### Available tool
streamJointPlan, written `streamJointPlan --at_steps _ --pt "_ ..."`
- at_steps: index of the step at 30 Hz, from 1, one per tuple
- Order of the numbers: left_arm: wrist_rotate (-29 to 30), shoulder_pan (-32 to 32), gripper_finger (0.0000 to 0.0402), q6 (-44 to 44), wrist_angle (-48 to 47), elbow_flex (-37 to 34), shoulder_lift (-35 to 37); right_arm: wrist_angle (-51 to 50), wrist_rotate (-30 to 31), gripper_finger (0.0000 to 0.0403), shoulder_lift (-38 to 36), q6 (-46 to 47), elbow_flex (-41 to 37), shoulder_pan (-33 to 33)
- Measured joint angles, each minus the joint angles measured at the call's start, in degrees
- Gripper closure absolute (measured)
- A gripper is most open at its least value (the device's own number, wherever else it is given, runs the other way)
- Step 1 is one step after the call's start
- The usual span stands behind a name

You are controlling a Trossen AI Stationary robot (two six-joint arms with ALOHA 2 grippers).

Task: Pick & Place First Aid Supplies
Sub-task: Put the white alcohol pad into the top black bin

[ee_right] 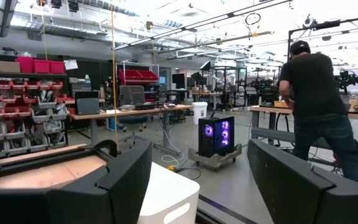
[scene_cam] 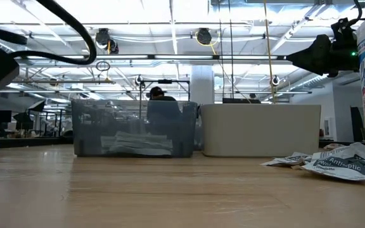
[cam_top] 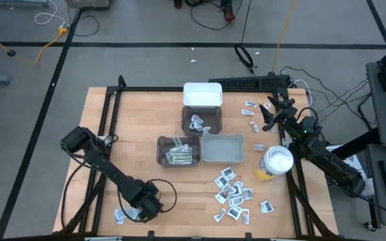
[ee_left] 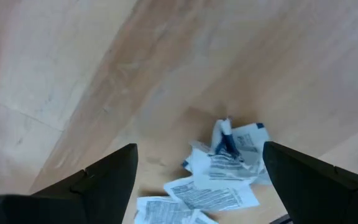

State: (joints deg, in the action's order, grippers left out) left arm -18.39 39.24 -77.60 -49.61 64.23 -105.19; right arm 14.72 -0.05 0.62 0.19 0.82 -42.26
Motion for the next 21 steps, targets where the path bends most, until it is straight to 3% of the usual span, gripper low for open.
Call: streamJointPlan --at_steps 7,21 --pt "-1.2 0.0 0.0064 4.5 0.1 0.0 -0.1 0.0 0.0 0.0140 0.0 0.0 0.0 0.0" --pt "-1.1 -0.1 0.0196 12.0 0.0 0.0 -0.1 0.0 0.0 0.0140 0.0 0.0 0.0 0.0"
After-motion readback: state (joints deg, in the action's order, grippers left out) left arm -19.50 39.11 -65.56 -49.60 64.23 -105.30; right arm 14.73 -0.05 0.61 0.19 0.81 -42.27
